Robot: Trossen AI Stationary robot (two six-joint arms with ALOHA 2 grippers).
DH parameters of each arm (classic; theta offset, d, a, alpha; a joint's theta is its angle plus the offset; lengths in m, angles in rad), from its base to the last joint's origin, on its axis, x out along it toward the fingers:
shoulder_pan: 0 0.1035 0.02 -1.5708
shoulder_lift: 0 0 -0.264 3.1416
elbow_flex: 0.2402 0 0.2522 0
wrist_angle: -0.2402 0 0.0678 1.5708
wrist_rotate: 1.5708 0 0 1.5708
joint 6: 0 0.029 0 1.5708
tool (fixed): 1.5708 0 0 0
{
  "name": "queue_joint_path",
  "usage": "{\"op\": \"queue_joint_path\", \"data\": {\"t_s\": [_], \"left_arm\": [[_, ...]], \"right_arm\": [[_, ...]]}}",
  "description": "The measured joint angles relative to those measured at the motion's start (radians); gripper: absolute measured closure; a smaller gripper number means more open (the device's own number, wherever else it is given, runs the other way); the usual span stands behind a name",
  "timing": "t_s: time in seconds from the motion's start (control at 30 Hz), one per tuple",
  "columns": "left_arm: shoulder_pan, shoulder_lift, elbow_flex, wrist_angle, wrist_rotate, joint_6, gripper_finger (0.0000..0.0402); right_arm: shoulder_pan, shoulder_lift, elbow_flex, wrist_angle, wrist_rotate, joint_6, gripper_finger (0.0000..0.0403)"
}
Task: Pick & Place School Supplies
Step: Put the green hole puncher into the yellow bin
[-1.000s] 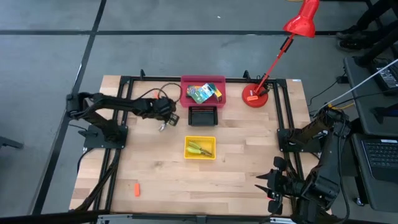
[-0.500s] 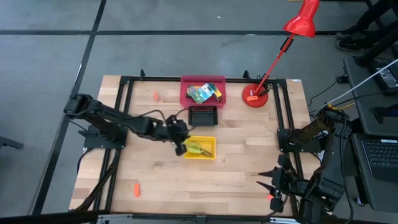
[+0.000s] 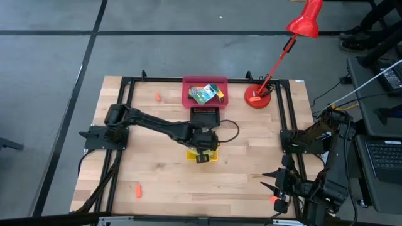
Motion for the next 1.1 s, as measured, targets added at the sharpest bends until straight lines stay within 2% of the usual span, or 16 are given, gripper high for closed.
{"op": "queue_joint_path", "data": {"t_s": [0.13, 0.6, 0.97, 1.03, 1.1], "left_arm": [[0.024, 0.037, 0.043, -0.02, 0.049, 0.027, 0.0363], [0.045, 0.04, 0.044, 0.017, 0.05, 0.035, 0.0363], [0.044, 0.044, -0.059, 0.122, 0.056, 0.02, 0.0362], [0.045, 0.044, -0.06, 0.127, 0.048, 0.014, 0.0338], [0.045, 0.044, -0.06, 0.144, 0.035, 0.01, 0.0298]], "right_arm": [[0.005, 0.0, 0.0, -0.003, 0.0, 0.009, 0.0264], [0.038, 0.0, 0.0, -0.002, 0.017, 0.058, 0.0264], [0.056, 0.0, 0.0, -0.003, 0.054, 0.068, 0.0264], [0.056, 0.0, 0.0, -0.003, 0.053, 0.068, 0.0263], [0.056, 0.0, 0.0, -0.003, 0.053, 0.068, 0.0263]]}}
